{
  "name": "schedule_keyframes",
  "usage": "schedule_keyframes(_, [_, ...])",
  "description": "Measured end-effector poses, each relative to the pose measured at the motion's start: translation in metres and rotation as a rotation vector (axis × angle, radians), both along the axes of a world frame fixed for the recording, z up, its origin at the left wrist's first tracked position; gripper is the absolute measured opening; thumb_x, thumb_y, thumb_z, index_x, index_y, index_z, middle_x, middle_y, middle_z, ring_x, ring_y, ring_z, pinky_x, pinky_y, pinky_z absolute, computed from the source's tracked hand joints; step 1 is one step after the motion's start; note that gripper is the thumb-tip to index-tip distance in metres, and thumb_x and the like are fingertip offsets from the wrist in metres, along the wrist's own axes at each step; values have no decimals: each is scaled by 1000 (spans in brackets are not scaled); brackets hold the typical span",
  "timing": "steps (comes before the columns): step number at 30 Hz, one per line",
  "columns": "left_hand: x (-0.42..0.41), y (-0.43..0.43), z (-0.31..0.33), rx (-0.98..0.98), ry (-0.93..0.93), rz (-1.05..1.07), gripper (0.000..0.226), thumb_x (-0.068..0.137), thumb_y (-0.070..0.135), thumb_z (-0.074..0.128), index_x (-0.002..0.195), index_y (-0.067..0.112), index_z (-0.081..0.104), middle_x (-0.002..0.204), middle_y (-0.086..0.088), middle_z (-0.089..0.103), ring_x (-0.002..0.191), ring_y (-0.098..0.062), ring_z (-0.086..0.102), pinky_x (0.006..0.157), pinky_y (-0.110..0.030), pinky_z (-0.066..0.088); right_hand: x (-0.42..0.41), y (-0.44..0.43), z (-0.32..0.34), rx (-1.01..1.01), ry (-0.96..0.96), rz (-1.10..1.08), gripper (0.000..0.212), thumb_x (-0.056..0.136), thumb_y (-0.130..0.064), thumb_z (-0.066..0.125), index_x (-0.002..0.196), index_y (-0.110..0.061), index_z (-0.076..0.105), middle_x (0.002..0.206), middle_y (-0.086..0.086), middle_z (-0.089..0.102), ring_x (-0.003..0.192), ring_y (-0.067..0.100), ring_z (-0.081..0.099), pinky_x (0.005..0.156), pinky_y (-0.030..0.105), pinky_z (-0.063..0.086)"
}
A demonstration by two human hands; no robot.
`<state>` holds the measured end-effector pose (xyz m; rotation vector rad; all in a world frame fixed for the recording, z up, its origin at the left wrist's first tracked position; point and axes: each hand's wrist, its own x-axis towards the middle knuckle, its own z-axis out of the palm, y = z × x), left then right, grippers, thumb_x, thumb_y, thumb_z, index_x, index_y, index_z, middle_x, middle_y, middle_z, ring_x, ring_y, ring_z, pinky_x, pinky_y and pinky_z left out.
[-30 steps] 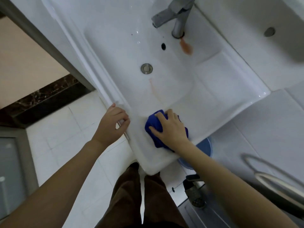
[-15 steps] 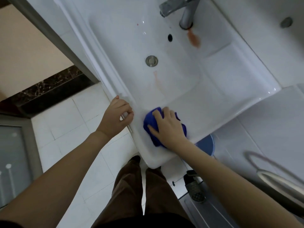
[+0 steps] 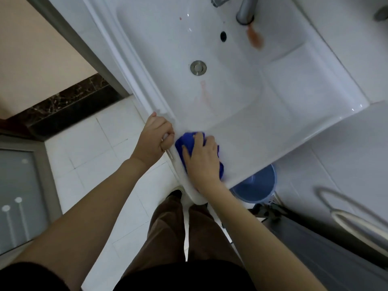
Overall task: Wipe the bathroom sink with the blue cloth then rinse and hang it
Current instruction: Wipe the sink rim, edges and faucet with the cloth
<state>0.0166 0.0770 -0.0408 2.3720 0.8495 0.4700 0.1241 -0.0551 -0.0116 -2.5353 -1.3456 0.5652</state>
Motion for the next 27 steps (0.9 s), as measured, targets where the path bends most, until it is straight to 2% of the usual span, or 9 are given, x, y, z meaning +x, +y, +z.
schedule_keyframes(3, [1,0,1,-9,3,-1,20,88,13,45,72,4,53,73,-10,51,73,-21,44,119,-21,10,14,-38,5,-97,3,158,42,102,-43,42,132,-14,39,124,13,47,107,27,52,77,30,44])
schedule_keyframes(6, [0,0,-1,-20,3,-6,18,88,11,45,72,7,52,74,-8,49,72,-20,43,120,-23,11,22,-48,3,-97,-109,292,40,101,-41,42,129,-13,42,124,16,49,102,28,54,77,30,48])
schedule_keyframes(10, [-3,0,-4,-18,-2,-15,16,88,12,45,74,8,52,74,-6,48,73,-16,41,119,-24,14,21,1,-8,25,-123,182,40,97,-36,54,123,-5,53,117,22,55,95,35,57,79,39,50])
schedule_keyframes(12, [-3,2,-4,7,-2,-33,17,88,14,45,74,8,53,74,-5,49,73,-16,42,118,-24,16,39,18,-13,88,-166,191,38,92,-34,64,117,-5,60,110,24,59,89,38,59,70,41,52])
schedule_keyframes(14, [-3,4,-4,27,0,-35,20,88,15,45,73,6,54,74,-6,50,72,-19,43,117,-22,15,81,22,-17,83,-173,155,41,93,-36,62,119,-5,59,113,25,58,92,42,57,70,44,51])
schedule_keyframes(18, [-2,2,-5,41,-7,-25,22,87,14,44,72,3,56,74,-8,51,70,-26,47,116,-22,16,213,-3,-10,8,-343,-233,48,98,-36,51,131,-2,49,128,30,47,106,46,52,87,54,47])
schedule_keyframes(20, [-2,2,-5,46,-11,-27,22,88,13,44,72,3,55,73,-8,51,70,-27,47,116,-22,16,241,-17,-1,-62,-394,-272,49,99,-35,49,134,-2,45,134,31,42,109,47,50,88,55,47])
schedule_keyframes(24, [-2,1,-6,52,3,-19,23,88,15,43,74,3,57,74,-8,51,72,-24,46,116,-22,16,148,-19,-1,-76,-271,-150,51,99,-40,49,135,-5,45,129,26,47,106,42,52,84,46,46])
schedule_keyframes(27, [-3,1,-7,65,11,-34,18,89,15,43,77,8,55,76,-4,51,75,-19,44,116,-21,15,55,-9,-8,11,-113,150,46,92,-39,61,124,-8,55,119,22,54,100,40,56,70,41,50])
